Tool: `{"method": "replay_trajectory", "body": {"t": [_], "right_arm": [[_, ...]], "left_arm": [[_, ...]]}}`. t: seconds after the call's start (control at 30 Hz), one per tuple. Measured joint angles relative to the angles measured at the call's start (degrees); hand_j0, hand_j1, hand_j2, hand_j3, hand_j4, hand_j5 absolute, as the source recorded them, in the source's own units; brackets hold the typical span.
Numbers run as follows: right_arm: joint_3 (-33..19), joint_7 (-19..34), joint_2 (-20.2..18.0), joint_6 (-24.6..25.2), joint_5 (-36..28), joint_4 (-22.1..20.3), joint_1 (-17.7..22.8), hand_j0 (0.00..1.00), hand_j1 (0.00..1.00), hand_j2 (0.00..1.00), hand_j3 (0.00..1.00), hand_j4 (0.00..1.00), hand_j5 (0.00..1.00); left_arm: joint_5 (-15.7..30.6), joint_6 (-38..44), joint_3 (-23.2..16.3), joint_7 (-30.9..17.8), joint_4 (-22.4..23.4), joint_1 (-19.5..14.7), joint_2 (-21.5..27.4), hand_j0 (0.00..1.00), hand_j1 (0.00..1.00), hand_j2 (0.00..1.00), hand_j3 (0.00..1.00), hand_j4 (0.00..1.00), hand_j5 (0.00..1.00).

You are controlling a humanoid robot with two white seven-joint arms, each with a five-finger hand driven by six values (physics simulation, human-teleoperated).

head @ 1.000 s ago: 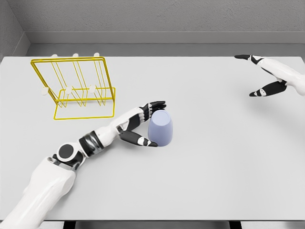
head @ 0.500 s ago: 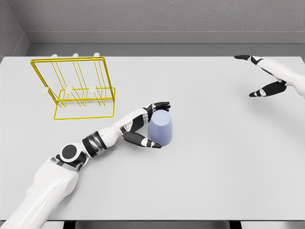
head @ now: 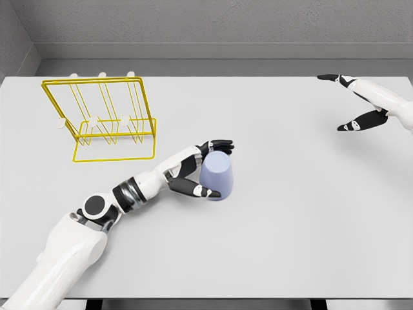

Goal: Place the cup on the cup holder with both arms

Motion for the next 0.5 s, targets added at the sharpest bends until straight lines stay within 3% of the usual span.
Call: {"method": "replay_trajectory", "body": {"t": [0.07, 0.2, 0.5], "right_arm": [[-0.03, 0.00, 0.04, 0.00, 0.00, 0.00, 0.00, 1.00, 1.00, 1.00, 1.00, 1.00, 1.00], [-0.06, 0.00, 0.06, 0.00, 0.00, -0.03, -0.09, 1.00, 1.00, 1.00, 1.00, 1.00, 1.00], [-0.07, 0.00, 0.07, 0.00, 0.00, 0.02, -0.18, 1.00, 1.00, 1.00, 1.00, 1.00, 1.00]], "left_arm": [[0.02, 0.01, -0.01, 0.00, -0.18, 0.00, 0.00, 0.74, 0.74, 0.74, 0.74, 0.74, 0.74], [0.27, 0.03, 0.07, 0.01, -0.62, 0.44, 0.00, 0.59, 0.59, 0.59, 0.59, 0.59, 0.59], [0.48, 0.01, 0.11, 0.01, -0.81, 0.44, 0.00, 0.44, 0.44, 0.44, 0.44, 0.44, 0.44]]}}
